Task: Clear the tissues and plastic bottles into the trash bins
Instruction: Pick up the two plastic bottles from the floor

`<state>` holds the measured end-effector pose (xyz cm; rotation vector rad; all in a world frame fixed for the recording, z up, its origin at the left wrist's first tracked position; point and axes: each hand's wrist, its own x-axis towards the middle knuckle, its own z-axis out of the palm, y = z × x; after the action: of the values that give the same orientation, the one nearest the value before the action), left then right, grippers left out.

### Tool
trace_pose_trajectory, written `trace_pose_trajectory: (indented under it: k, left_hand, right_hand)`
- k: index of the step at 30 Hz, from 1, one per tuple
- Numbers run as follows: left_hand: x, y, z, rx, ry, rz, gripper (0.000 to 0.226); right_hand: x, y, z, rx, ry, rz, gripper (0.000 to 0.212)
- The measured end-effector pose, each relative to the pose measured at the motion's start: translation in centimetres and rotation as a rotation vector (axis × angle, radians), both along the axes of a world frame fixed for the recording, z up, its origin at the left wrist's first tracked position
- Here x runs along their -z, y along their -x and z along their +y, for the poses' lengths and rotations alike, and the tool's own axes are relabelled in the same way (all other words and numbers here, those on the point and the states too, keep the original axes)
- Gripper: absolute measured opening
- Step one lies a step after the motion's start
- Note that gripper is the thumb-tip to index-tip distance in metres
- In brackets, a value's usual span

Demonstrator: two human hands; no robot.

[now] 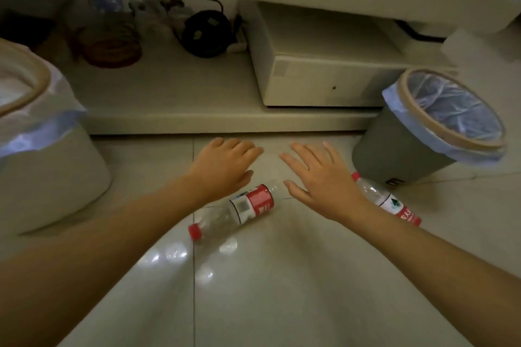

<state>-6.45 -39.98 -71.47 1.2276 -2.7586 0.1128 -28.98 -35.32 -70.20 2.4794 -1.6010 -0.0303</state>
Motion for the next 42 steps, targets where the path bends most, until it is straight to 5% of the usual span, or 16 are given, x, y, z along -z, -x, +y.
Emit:
trace_pose_trajectory:
  k: [11,14,20,23,26,28,31,33,35,39,42]
  left_hand:
    - [8.7,8.9,2.8,-0.465,-0.385,-0.423,0.084]
    - [10.7,10.2,3.9,-0.493,-0.428,-0.335,0.080]
    - [12.6,12.5,8.7,-0.231,-0.417,-0.151,0.075]
    - [12.0,13.5,9.7,-0.374,-0.548,0.156,0.073]
    - [11.9,14.6,9.5,-0.594,-0.581,0.529,0.046]
    - [12.2,15.0,9.3,-0.619,-0.538,0.552,0.032]
    - [12.9,15.1,9.9,-0.369,-0.496,0.422,0.012]
    - [13.6,15.0,10.5,-0.195,-0.366,0.305,0.032]
    - [13.7,15.2,11.1,-0.230,-0.233,0.222,0.063]
    - [13.1,16.3,11.9,-0.796,-0.385,0.400,0.103]
    - [12.7,17.3,11.9,-0.958,-0.531,0.663,0.112]
  right_hand:
    - [7.2,8.4,-1.5,-0.107,-0.105,-0.037,0.055]
    - [9.1,9.5,-1.3,-0.121,-0.114,-0.074,0.055]
    - [11.1,12.6,0.6,-0.147,-0.153,-0.026,0.053]
    - [11.0,13.8,0.7,-0.151,-0.146,0.007,0.052]
    - [11.1,15.1,0.6,-0.141,-0.158,0.036,0.052]
    - [10.9,15.8,0.7,-0.127,-0.163,0.043,0.052]
    - [11.0,16.7,1.0,-0.117,-0.171,0.035,0.052]
    - [11.3,17.1,1.2,-0.120,-0.164,0.034,0.052]
    - [11.4,17.3,1.3,-0.119,-0.146,0.035,0.052]
    - [11.6,18.3,1.4,-0.092,-0.120,0.025,0.053]
    - [11.9,19.6,1.5,-0.032,-0.084,0.010,0.052]
